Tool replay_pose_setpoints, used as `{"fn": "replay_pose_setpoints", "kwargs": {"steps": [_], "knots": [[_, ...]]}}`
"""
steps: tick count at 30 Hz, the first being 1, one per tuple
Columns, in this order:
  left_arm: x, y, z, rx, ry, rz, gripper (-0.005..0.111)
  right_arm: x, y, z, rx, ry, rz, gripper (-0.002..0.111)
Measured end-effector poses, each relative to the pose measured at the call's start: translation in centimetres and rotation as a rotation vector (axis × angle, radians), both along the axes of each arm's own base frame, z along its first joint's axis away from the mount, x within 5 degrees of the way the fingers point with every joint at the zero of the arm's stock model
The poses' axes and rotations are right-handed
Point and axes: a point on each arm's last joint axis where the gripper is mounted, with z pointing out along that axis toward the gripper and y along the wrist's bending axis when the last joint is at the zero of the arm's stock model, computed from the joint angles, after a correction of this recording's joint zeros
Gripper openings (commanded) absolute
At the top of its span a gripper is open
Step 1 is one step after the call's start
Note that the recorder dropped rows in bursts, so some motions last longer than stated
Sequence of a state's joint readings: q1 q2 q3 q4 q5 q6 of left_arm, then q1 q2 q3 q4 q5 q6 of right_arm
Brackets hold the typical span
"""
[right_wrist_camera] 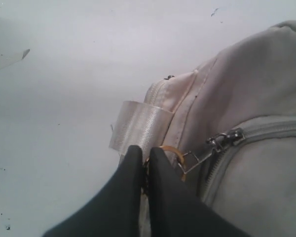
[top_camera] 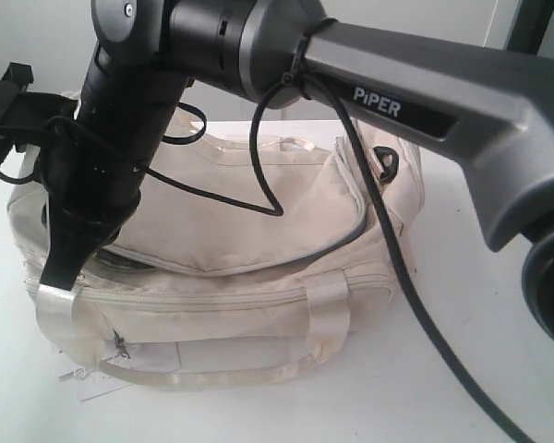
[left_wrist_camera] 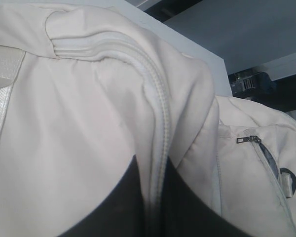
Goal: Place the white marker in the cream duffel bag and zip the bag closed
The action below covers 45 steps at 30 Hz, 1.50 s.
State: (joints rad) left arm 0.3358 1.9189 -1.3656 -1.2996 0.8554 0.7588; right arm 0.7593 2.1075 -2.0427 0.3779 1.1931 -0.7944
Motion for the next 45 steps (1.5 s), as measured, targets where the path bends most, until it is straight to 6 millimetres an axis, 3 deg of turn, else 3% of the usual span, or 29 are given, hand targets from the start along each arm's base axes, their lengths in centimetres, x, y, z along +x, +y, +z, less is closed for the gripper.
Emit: {"fn": "replay_pose_setpoints", "kwargs": {"steps": [45], "knots": [[0.00,0.00,0.00,0.000,0.000,0.000,0.000,-0.90,0.25,0.80,0.009,0.068,-0.136,0.000]]}}
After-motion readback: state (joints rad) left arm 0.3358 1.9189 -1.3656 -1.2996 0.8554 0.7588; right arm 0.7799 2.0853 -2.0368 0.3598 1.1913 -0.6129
